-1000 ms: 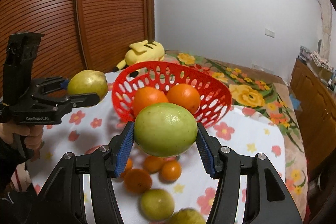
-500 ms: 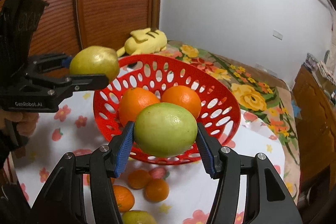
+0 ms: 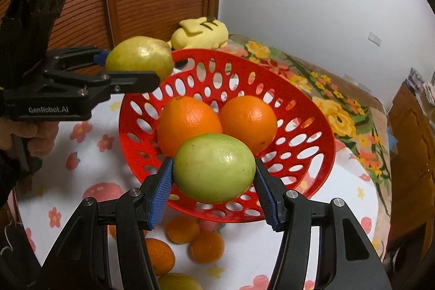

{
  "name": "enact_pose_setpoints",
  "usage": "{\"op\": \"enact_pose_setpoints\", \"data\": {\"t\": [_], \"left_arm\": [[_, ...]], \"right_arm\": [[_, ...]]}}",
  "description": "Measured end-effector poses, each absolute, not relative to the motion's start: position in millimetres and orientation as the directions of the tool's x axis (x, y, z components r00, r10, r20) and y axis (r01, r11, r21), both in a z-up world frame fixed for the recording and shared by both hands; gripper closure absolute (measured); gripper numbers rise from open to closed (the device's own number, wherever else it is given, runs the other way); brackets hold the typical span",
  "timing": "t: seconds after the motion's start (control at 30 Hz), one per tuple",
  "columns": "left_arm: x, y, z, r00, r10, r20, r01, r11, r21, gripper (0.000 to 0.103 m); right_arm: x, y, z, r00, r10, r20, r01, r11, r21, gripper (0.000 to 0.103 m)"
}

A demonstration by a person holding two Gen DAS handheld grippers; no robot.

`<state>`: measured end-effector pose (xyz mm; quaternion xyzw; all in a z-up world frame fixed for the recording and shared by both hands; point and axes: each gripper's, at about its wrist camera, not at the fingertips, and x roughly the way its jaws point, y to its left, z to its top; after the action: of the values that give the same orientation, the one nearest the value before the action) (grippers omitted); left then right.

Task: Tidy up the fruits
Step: 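Carry the green pear in the right tool and the yellow pear in the left tool over the red basket, then open the right tool to drop the green pear while the left tool releases the yellow pear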

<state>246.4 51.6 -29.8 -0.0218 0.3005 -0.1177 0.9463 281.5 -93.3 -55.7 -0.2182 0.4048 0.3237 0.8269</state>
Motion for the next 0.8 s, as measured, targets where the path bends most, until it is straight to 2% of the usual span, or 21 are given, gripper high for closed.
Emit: {"op": "enact_pose_setpoints", "data": {"t": [0.23,0.8], "left_arm": [[257,54,-36,0.785,-0.235,-0.574,0.212,0.971,-0.108,0.042],[287,46,-41,0.763,-0.225,-0.606,0.209,0.973,-0.099,0.042]], "right_arm": [[286,-94,-60,0.446,0.352,-0.823,-0.706,0.703,-0.082,0.044],[293,-110,-39,0.487,0.4,-0.776,-0.664,0.747,-0.032,0.044]]}}
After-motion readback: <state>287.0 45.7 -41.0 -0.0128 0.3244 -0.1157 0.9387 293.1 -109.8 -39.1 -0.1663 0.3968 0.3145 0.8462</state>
